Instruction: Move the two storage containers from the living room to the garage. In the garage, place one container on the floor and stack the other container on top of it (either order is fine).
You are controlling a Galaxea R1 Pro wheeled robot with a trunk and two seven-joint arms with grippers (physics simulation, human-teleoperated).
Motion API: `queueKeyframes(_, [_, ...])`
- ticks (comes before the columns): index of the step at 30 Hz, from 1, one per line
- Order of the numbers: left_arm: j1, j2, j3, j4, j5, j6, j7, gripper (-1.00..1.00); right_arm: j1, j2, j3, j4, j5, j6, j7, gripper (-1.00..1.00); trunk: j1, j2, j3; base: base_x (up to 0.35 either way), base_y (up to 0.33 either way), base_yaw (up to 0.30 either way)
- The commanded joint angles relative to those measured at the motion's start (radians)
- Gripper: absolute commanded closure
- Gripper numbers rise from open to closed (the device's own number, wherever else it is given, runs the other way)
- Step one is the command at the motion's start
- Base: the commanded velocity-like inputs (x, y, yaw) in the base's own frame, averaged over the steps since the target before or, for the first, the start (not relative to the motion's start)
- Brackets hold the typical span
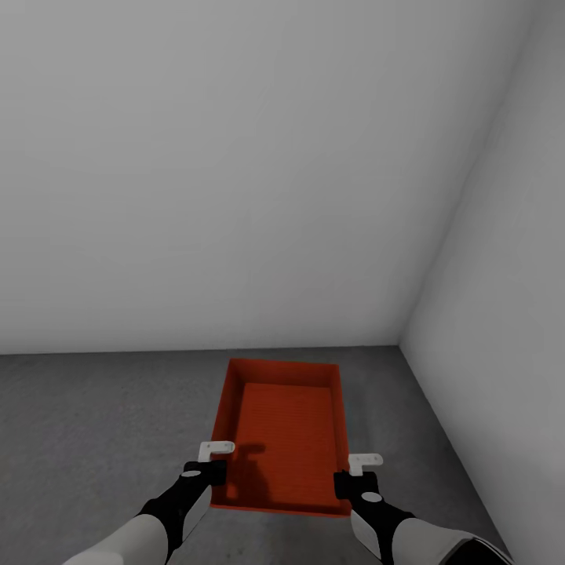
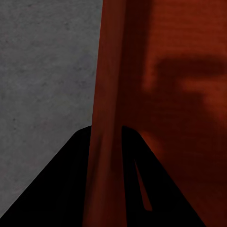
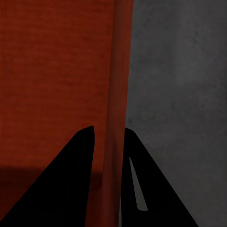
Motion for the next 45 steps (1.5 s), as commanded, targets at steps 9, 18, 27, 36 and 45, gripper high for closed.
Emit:
queueKeyframes(9, [0.0, 0.001, -0.007, 0.002, 0.011, 0.007, 0.006, 1.0, -0.001, -0.047, 0.014, -0.001, -0.011, -0.007, -0.037, 1.0, 0.035, -0.064, -0.029, 0.0, 0.0, 0.0])
queueKeyframes(18, [0.0, 0.001, -0.007, 0.002, 0.011, 0.007, 0.006, 1.0, -0.001, -0.047, 0.014, -0.001, -0.011, -0.007, -0.037, 1.0, 0.069, -0.127, -0.057, 0.0, 0.0, 0.0])
queueKeyframes(27, [0.0, 0.001, -0.007, 0.002, 0.011, 0.007, 0.007, 1.0, -0.001, -0.047, 0.014, -0.001, -0.011, -0.007, -0.037, 1.0, 0.104, -0.19, -0.086, 0.0, 0.0, 0.0])
queueKeyframes(36, [0.0, 0.001, -0.007, 0.002, 0.011, 0.007, 0.007, 1.0, -0.001, -0.047, 0.014, -0.001, -0.012, -0.007, -0.037, 1.0, 0.138, -0.253, -0.121, 0.0, 0.0, 0.0])
queueKeyframes(45, [0.0, 0.001, -0.007, 0.002, 0.011, 0.007, 0.006, 1.0, -0.002, -0.047, 0.014, -0.001, -0.012, -0.007, -0.037, 1.0, 0.173, -0.316, -0.163, 0.0, 0.0, 0.0])
